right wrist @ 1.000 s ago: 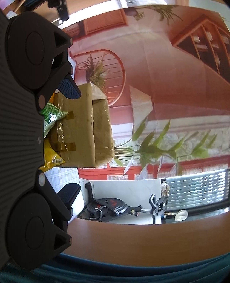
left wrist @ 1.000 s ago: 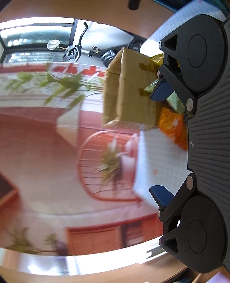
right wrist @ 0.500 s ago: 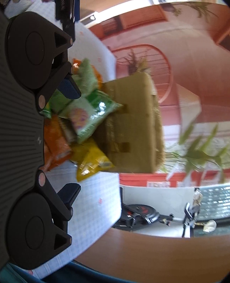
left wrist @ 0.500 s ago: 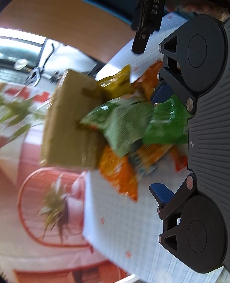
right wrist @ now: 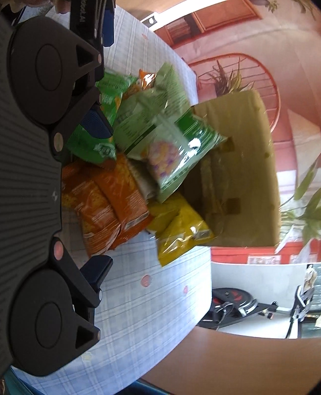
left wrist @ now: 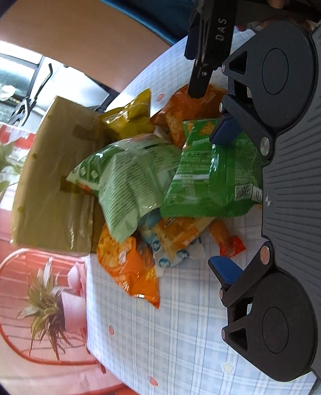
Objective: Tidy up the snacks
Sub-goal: 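Grasp the green chip bag with the left tool while the right tool reaches the orange bag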
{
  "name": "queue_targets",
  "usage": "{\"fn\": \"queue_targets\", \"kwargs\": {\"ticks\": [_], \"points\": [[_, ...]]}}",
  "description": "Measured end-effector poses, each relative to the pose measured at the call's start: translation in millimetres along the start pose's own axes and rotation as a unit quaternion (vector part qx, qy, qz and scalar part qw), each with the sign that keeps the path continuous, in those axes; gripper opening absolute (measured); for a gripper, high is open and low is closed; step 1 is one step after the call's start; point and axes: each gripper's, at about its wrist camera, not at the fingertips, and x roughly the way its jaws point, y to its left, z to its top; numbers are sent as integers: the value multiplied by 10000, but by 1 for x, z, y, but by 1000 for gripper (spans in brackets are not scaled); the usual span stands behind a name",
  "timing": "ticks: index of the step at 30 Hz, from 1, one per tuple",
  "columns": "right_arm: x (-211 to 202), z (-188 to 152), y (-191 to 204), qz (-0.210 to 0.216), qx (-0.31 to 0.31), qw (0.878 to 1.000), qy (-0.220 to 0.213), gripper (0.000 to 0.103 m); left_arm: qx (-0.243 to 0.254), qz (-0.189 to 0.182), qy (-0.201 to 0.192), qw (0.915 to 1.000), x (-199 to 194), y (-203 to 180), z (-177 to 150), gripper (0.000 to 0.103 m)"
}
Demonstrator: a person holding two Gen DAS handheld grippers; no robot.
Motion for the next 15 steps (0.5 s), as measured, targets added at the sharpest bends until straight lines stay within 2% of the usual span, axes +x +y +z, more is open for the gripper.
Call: {"fn": "queue_targets", "kwargs": {"ticks": [9, 15], "points": [[12, -9, -3, -9, 57, 9997, 241, 101, -72, -384, 31, 9992, 7, -1, -3, 94], [15, -8, -5, 6, 97, 9996, 270, 101, -261, -830, 226, 9959, 19, 3, -5, 91]]}}
